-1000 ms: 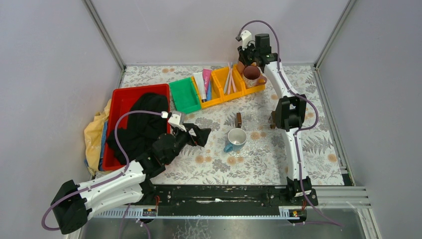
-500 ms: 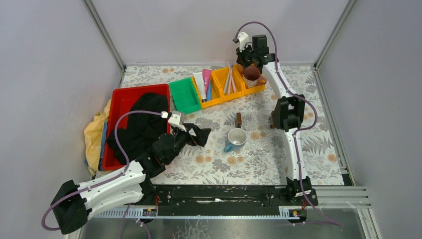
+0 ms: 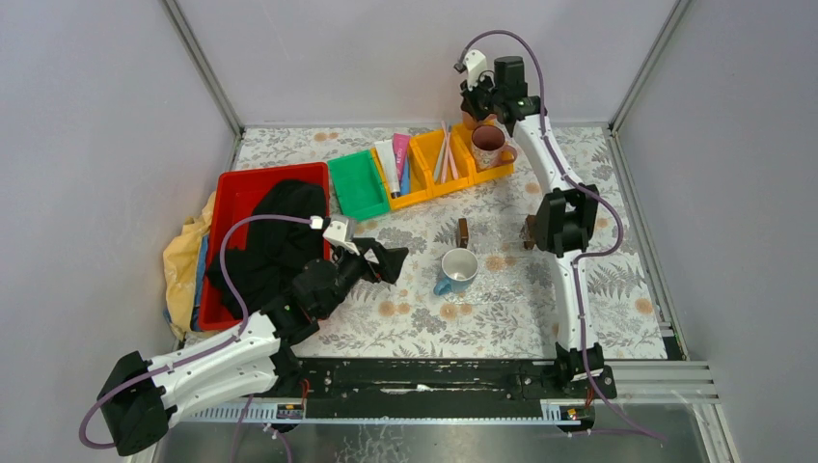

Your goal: Prepare toiletry sets of a toothbrush and toothpaste on the tray

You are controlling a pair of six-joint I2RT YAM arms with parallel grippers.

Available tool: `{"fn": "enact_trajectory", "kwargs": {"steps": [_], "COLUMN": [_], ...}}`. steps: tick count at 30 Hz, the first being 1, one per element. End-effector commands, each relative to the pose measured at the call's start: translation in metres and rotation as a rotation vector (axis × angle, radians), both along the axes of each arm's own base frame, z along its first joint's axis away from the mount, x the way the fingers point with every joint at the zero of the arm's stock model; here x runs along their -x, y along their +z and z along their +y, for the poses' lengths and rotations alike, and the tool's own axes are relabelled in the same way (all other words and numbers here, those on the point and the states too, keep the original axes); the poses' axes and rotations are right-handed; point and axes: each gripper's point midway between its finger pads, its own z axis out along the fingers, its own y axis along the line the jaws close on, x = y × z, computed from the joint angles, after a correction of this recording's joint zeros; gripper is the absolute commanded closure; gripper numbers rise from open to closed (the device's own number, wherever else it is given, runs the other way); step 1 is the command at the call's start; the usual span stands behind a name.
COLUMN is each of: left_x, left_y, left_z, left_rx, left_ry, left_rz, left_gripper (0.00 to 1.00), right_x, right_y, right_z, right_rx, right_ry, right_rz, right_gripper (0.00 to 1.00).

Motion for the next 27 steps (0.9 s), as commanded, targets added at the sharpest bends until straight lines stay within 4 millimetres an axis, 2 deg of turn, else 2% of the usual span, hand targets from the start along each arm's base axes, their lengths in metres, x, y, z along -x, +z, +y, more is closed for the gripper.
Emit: {"fn": "enact_trajectory", "kwargs": {"steps": [1,12,16,21,27], "left_x": [-0.001,0.001,0.003,0.006,0.012], "left_y": [0.002,0.005,0.008,0.015,0.024], "left_z": [0.005,0.002,0.001,0.0,-0.004], "left_rx": [0.017,0.033,0.046,0.079,0.141], "left_ry": [0.021,0.006,-0.003,-0.02,-0.055], "left_rz": [0.0,0.0,0.001,-0.011,-0.023], "left_gripper": [0.0,0.0,0.0,0.0,0.0], "right_x": [0.012,0.035,0.055,0.099,0.177], "right_y": [0.15,0.183,0.194,0.198,0.193], "right_z": [-0.002,-0.003,0.0,0.001,-0.003], "right_rx": [-0.06,-0.088,-0.121,-0.166,-0.218], "right_ry": [0.017,0.041,0.068,0.104,0.148], "right_rz": [-0.314,-0.334,-0.303,-0.209,-0.073], "right_gripper": [1.0,1.0,1.0,1.0,1.0]}}
